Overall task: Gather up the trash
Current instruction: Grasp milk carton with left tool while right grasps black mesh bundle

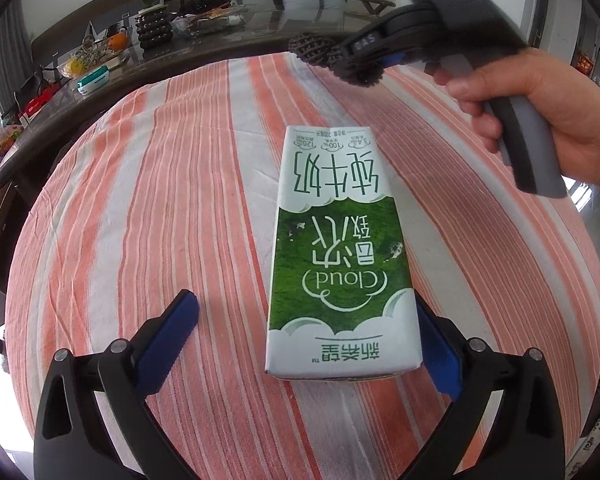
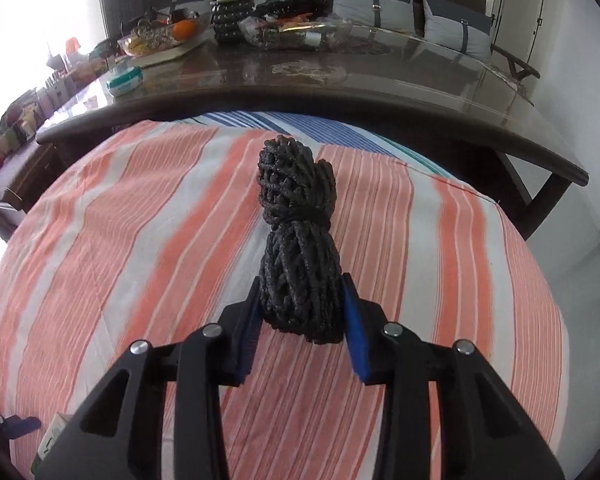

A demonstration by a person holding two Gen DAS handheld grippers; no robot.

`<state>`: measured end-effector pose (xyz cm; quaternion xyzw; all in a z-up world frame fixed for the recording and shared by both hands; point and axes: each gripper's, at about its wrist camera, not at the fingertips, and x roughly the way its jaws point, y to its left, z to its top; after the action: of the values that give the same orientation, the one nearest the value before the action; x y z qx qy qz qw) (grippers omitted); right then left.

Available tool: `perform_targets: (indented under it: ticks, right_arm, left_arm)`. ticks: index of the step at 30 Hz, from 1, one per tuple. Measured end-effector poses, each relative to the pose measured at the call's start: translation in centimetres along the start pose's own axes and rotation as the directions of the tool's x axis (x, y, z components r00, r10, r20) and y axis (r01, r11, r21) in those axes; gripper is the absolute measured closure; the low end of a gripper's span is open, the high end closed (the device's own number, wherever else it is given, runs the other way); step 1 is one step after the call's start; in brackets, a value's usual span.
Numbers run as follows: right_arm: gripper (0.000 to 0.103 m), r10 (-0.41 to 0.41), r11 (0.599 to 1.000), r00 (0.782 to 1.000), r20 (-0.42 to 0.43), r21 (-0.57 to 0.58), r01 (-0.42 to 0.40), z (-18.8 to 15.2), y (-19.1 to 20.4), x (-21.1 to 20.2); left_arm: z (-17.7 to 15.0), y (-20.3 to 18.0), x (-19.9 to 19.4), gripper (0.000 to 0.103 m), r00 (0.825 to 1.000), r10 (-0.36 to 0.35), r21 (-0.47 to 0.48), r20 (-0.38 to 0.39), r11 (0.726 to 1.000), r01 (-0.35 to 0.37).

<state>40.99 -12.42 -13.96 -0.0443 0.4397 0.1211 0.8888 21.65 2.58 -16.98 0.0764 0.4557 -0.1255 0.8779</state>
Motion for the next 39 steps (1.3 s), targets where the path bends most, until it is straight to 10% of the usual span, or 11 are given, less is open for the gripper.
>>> perform_targets:
  ticks: [14, 19, 31, 39]
  right_arm:
    - [0.063, -0.057, 0.998, 0.998, 0.004, 0.014, 0.057, -19.4, -0.4, -13.9]
    - [0.033, 0.009, 0.997, 1.0, 0.01, 0.072, -0.01, -23.8, 1.7, -14.7]
    - [0.018, 0.138, 0.984, 0.99, -0.004, 0.114, -0.137, -25.9, 0.4, -17.7]
    - [0.018, 0.183, 0.964, 0.982, -0.054, 0.206, -0.169, -20.0, -2.7, -16.7]
  left_arm:
    - [0.0, 0.0, 0.0, 0.004, 1.0, 0.001, 0.0, 0.0, 1.0, -0.001]
    - [0.0, 0.0, -0.1, 0.004, 1.0, 0.002, 0.001, 0.0, 1.0, -0.002]
    - [-1.7, 0.2, -1.8, 0.005, 0.998, -0.055, 0.078, -0.02, 0.995, 0.056]
    - [2.1, 0.4, -2.5, 0.005, 0.991, -0.114, 0.073, -0.063, 0.99, 0.118]
